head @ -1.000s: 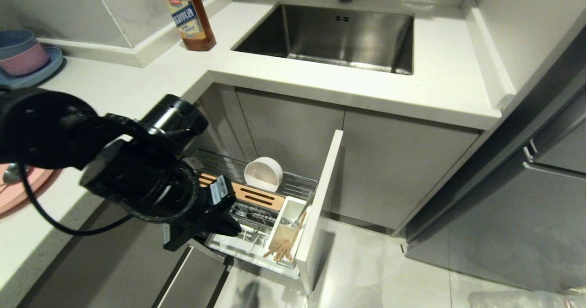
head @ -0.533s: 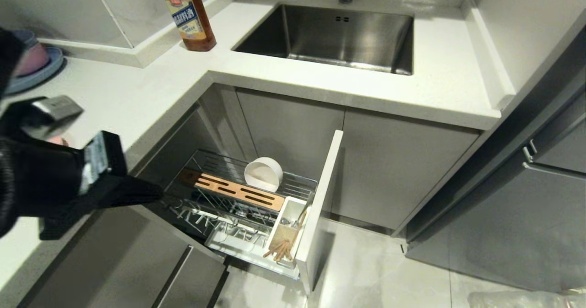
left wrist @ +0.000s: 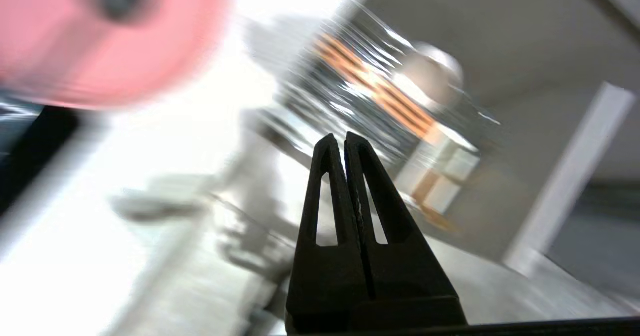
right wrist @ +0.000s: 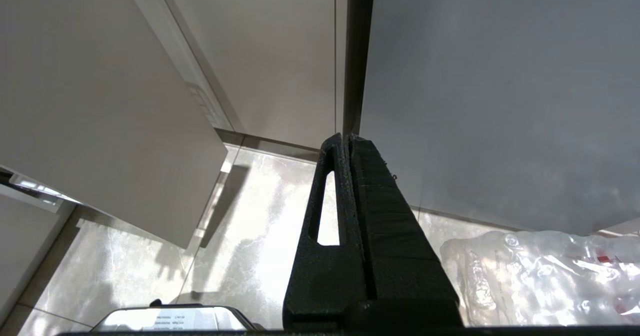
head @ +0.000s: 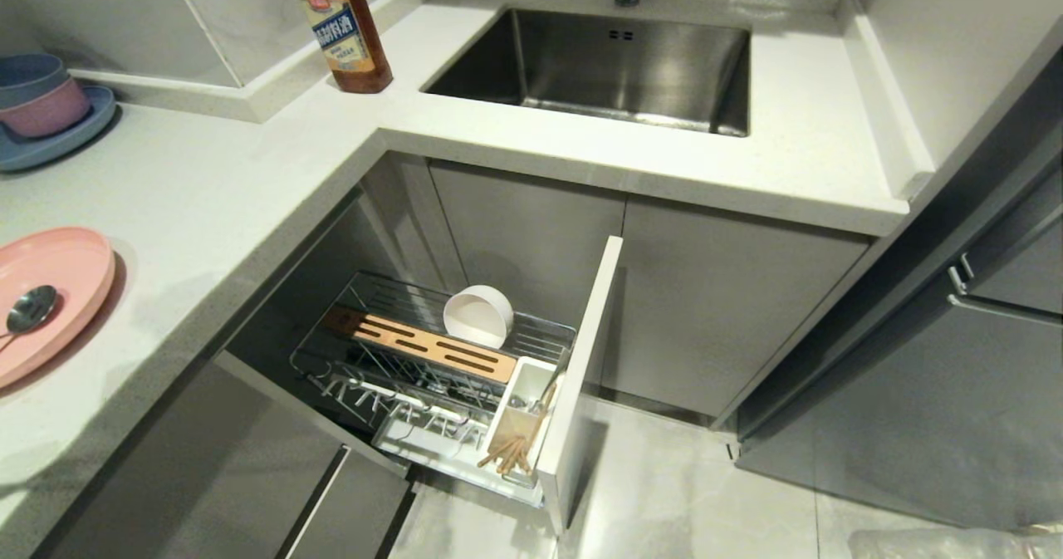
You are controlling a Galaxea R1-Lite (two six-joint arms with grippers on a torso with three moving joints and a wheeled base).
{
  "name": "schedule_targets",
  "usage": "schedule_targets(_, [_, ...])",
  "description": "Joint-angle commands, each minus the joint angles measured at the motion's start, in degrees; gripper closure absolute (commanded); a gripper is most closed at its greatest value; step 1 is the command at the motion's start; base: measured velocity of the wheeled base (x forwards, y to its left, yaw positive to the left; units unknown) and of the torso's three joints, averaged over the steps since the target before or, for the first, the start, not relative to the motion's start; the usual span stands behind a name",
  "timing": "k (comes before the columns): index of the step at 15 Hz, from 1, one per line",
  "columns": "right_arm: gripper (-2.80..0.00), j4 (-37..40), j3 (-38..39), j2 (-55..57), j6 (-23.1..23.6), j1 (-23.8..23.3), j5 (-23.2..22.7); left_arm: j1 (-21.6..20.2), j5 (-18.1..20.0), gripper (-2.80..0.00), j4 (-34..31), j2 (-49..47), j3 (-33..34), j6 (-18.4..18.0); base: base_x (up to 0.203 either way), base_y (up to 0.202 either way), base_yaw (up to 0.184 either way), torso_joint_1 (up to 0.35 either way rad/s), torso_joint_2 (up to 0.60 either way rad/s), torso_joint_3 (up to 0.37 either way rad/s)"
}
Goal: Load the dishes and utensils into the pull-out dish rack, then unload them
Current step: Pick up the spoon and place it in the cupboard
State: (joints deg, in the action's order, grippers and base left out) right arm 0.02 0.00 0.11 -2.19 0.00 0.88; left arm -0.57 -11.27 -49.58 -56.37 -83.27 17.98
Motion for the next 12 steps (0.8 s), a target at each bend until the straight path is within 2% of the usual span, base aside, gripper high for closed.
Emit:
schedule_targets(1, [0.0,0.0,0.1,0.0,0.0,0.0,0.0,-8.6,0.9,0.0,-0.2,2.1,-0.3,-5.3,0.0,0.0,0.0,0.0,0.0,0.0])
schedule_targets(4, [0.0,0.0,0.2,0.0,0.0,0.0,0.0,-22.2,9.7,0.0,-0.2,2.7,-0.6,-13.0,0.0,0.0,0.0,0.0,0.0,0.0])
schedule_targets(6, [0.0,0.0,0.1,0.0,0.0,0.0,0.0,-30.1,16.8,0.0,-0.5,1.5,-1.8,-14.8,0.0,0.0,0.0,0.0,0.0,0.0])
schedule_targets(7, [0.0,0.0,0.1,0.0,0.0,0.0,0.0,-32.6,20.1,0.0,-1.9,-0.7,-4.1,-15.2,0.0,0.0,0.0,0.0,0.0,0.0])
schedule_targets(8, [0.0,0.0,0.2,0.0,0.0,0.0,0.0,-33.6,21.4,0.0,-4.3,-2.9,-6.5,-15.2,0.0,0.0,0.0,0.0,0.0,0.0])
schedule_targets(10, [0.0,0.0,0.1,0.0,0.0,0.0,0.0,-34.9,22.3,0.0,-11.4,-8.0,-12.2,-15.2,0.0,0.0,0.0,0.0,0.0,0.0])
schedule_targets(12, [0.0,0.0,0.2,0.0,0.0,0.0,0.0,-38.1,22.9,0.0,-15.0,-12.8,-16.7,-15.7,0.0,0.0,0.0,0.0,0.0,0.0])
